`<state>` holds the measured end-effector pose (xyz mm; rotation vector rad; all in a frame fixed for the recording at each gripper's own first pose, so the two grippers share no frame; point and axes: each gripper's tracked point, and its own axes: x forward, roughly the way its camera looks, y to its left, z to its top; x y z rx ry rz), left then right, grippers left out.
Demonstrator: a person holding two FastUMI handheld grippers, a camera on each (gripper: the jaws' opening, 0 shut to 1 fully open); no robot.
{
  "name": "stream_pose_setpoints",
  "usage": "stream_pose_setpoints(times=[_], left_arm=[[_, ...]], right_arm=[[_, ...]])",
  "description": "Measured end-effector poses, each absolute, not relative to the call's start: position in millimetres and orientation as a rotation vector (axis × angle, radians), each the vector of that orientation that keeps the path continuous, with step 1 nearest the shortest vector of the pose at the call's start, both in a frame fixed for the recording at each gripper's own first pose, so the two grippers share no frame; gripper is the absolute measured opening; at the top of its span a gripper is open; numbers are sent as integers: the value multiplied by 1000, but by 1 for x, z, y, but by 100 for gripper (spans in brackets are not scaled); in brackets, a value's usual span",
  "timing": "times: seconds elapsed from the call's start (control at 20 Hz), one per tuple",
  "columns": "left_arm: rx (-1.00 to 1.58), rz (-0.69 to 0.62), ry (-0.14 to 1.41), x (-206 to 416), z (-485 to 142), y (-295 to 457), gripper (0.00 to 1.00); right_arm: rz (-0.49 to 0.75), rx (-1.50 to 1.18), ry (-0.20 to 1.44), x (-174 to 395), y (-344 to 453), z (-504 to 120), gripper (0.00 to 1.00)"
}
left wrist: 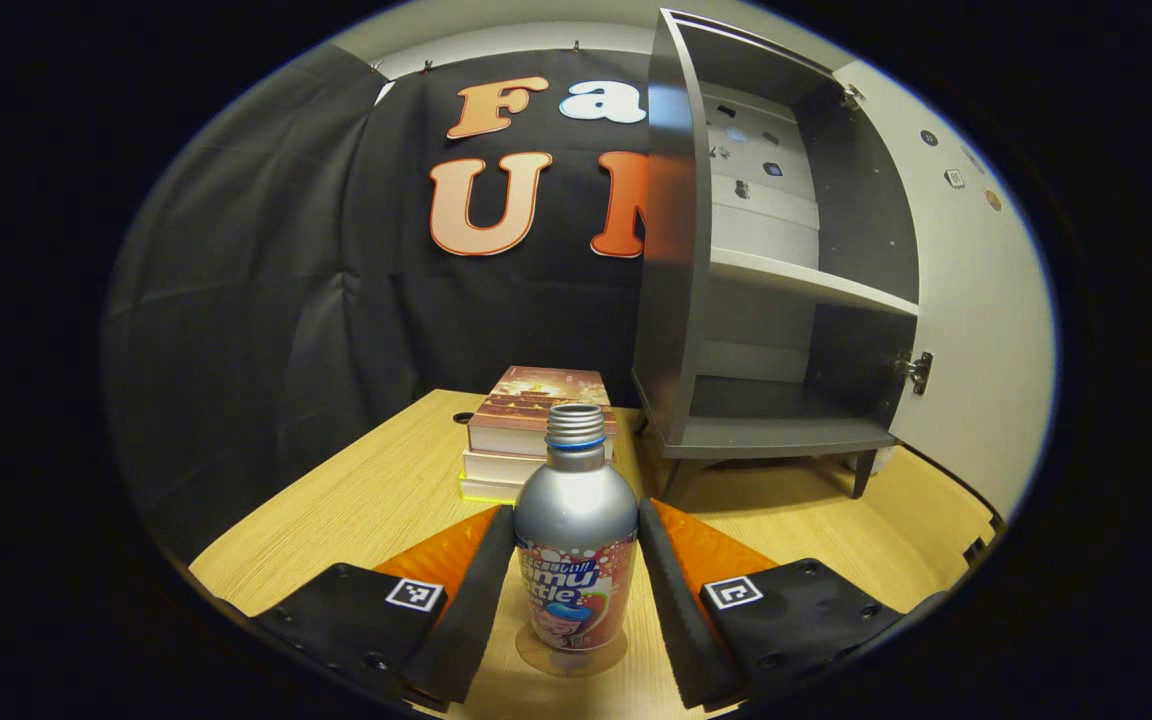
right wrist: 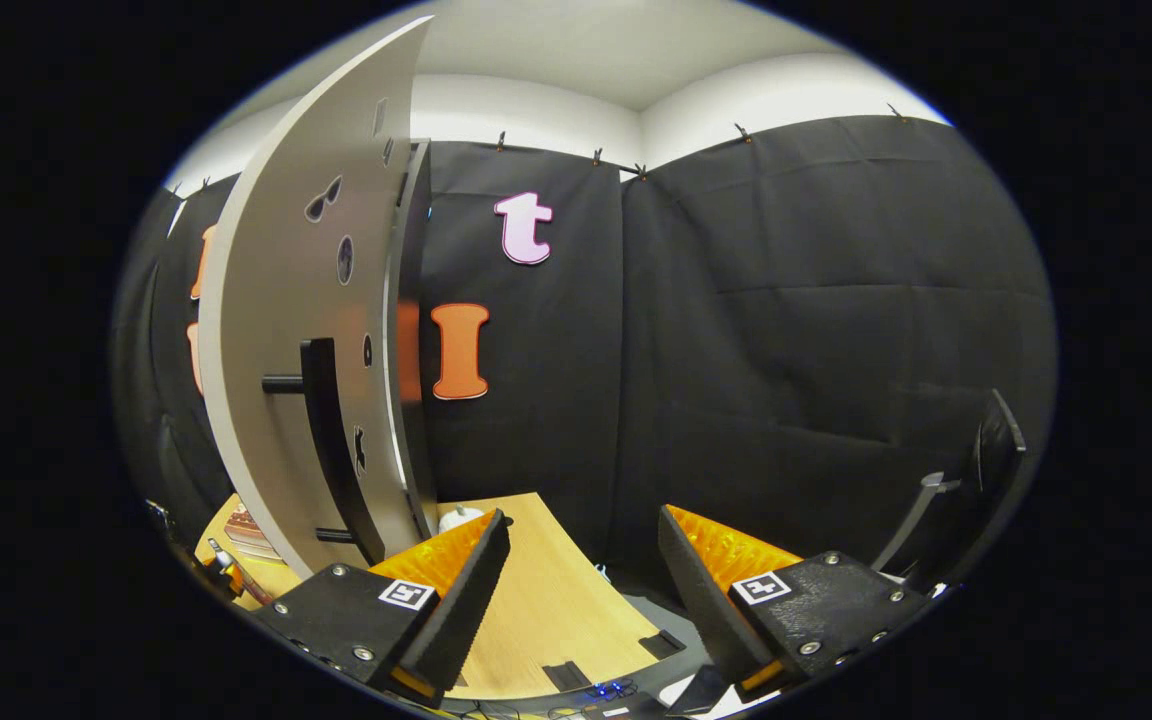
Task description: Open the cabinet door with the right hand, grasp the bottle in the cabinet with the left hand and place it on the coaster, then close the cabinet door with the right hand.
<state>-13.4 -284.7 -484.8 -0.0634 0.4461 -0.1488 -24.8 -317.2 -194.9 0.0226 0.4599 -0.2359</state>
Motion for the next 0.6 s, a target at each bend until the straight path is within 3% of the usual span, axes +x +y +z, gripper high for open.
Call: stream_pose_setpoints(times=[0.3,0.6], left_arm=[[-58,-145,444,-20,-496,-285,79],[-47,-139,443,-19,-490,-288,84]], right_arm=[[-231,25,482,-24,-312,-204,93],[-215,34,501,-19,-308,-216,93]])
